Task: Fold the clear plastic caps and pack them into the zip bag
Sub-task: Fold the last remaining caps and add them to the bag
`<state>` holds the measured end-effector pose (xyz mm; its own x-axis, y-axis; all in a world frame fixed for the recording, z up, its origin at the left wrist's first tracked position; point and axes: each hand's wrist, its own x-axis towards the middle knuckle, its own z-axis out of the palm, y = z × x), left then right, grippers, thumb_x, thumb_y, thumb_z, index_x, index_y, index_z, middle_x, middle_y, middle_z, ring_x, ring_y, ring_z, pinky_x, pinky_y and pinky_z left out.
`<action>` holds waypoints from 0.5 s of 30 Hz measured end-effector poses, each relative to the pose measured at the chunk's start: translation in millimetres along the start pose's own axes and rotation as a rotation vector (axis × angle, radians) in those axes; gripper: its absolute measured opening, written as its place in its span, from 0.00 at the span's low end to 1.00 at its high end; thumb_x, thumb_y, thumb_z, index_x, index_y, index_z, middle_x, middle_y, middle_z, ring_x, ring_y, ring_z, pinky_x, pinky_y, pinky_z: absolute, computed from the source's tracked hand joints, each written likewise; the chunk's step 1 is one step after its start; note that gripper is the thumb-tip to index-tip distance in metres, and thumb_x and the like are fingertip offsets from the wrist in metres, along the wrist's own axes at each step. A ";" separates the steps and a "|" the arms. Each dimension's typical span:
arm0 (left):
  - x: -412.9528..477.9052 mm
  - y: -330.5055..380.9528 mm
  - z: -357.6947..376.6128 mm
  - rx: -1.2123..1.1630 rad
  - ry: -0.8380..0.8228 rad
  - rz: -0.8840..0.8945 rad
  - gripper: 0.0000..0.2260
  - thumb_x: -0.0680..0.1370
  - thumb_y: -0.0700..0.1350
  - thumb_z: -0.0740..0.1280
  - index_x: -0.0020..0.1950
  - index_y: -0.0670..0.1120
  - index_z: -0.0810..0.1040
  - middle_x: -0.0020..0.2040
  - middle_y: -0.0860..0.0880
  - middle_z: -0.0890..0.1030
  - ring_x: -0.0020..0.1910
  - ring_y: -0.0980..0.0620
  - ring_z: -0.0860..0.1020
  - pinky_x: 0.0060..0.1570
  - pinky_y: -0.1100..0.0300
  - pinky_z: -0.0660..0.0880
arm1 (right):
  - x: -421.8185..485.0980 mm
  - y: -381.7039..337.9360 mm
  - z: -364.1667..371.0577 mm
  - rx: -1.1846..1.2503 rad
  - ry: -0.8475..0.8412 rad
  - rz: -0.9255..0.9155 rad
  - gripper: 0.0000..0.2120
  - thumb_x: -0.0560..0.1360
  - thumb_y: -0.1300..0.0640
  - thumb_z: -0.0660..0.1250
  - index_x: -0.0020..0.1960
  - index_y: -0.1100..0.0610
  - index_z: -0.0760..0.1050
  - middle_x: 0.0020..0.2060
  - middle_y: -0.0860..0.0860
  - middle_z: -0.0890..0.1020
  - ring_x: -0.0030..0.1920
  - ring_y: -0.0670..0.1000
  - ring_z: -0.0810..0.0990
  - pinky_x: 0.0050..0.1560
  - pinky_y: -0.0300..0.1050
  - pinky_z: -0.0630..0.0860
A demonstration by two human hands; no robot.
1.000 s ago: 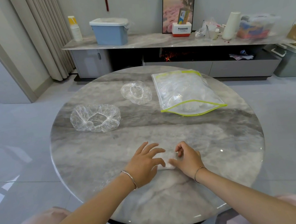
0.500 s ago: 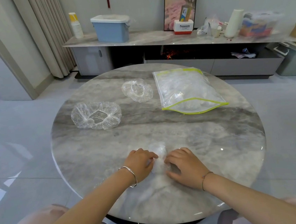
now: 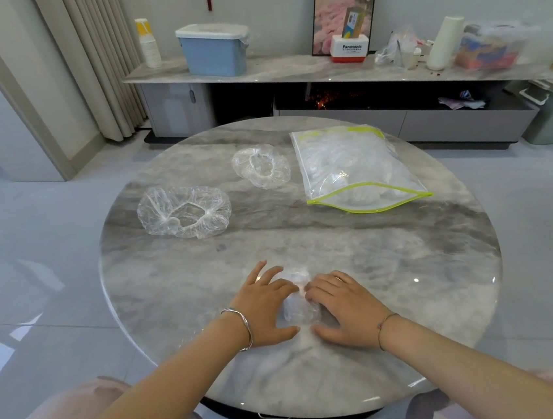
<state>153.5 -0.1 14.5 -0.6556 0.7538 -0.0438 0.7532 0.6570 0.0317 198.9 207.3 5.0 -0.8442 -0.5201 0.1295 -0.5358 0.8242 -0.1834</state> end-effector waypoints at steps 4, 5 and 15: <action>3.2 1.7 -1.6 -0.135 0.020 -0.080 0.26 0.73 0.58 0.64 0.69 0.53 0.66 0.67 0.56 0.71 0.75 0.53 0.52 0.73 0.54 0.35 | 3.7 -4.3 -0.8 0.174 0.067 0.167 0.17 0.71 0.54 0.65 0.60 0.53 0.71 0.55 0.46 0.76 0.56 0.47 0.71 0.60 0.29 0.54; 4.8 1.8 -0.4 -0.161 0.039 -0.098 0.24 0.73 0.56 0.64 0.68 0.53 0.68 0.66 0.56 0.73 0.75 0.54 0.53 0.73 0.55 0.35 | 6.7 -4.3 -0.5 0.211 0.078 0.213 0.16 0.72 0.56 0.66 0.59 0.53 0.72 0.53 0.46 0.77 0.55 0.48 0.71 0.59 0.29 0.55; 15.6 -1.7 6.4 -0.379 0.191 -0.419 0.13 0.78 0.57 0.60 0.50 0.51 0.80 0.48 0.53 0.82 0.56 0.54 0.73 0.57 0.63 0.58 | 24.1 -6.5 8.5 0.650 0.233 0.709 0.10 0.71 0.55 0.71 0.35 0.48 0.72 0.32 0.44 0.77 0.36 0.45 0.76 0.44 0.41 0.71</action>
<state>142.3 10.5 7.4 -0.9174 0.3949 0.0499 0.3799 0.8312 0.4058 181.9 187.6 1.1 -0.9861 0.1610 -0.0408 0.1317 0.6083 -0.7827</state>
